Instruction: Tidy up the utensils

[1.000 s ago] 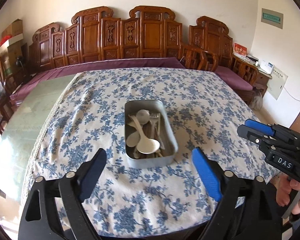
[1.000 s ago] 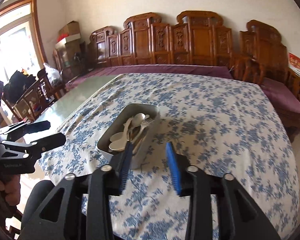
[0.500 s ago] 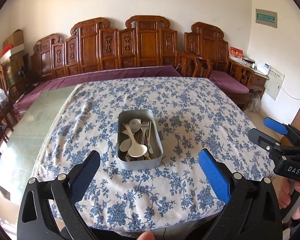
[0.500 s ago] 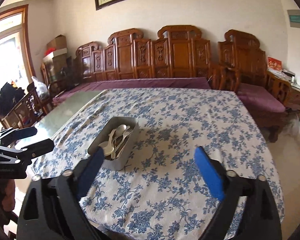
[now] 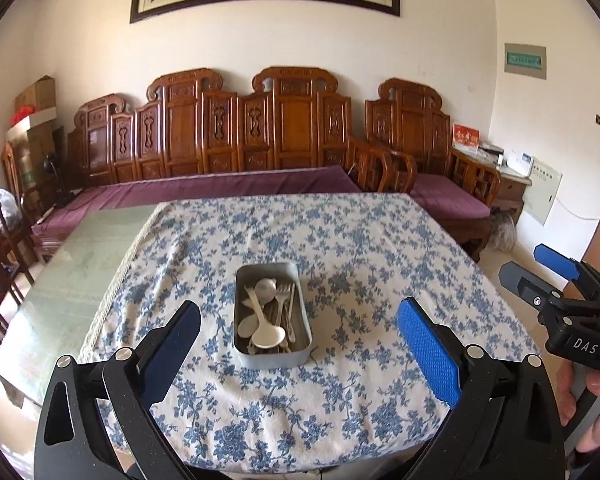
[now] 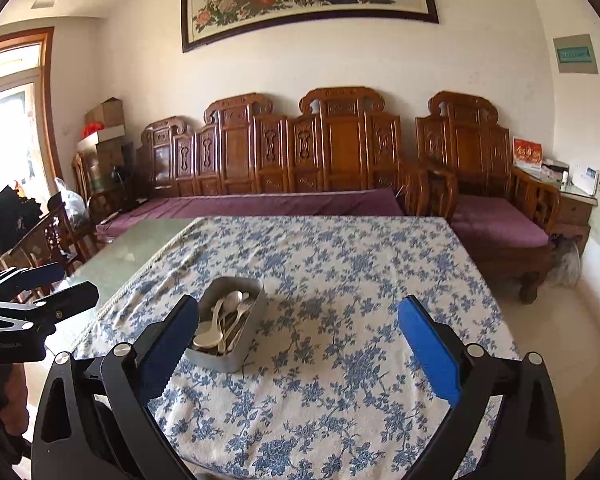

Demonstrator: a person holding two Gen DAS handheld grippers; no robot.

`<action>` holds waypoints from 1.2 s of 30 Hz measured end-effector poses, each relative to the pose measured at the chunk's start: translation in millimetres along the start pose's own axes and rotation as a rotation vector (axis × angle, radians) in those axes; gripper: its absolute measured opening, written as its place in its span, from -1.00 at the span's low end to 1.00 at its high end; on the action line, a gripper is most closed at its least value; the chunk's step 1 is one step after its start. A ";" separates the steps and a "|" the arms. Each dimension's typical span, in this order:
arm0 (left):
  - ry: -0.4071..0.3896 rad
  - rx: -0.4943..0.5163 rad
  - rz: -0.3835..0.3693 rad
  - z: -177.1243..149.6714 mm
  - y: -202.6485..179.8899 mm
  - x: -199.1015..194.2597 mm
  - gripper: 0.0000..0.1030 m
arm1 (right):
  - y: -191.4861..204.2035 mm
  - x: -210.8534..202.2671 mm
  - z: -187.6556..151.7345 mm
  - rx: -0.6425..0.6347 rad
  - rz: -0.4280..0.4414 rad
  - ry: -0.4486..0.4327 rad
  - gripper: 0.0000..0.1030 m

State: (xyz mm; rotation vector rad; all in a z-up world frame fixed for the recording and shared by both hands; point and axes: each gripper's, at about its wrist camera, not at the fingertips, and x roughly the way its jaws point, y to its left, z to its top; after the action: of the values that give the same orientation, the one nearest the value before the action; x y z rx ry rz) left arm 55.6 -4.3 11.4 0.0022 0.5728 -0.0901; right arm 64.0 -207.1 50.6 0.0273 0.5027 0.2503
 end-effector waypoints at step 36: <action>-0.123 -0.016 0.027 26.4 0.5 -56.6 0.85 | 7.5 -50.7 29.1 -0.020 -0.037 -0.130 0.95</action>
State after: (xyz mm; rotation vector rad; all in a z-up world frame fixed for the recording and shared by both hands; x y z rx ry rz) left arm 22.6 0.3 64.1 -0.0113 0.4501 -0.0585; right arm 33.3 -211.2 100.7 0.0142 0.3708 0.2157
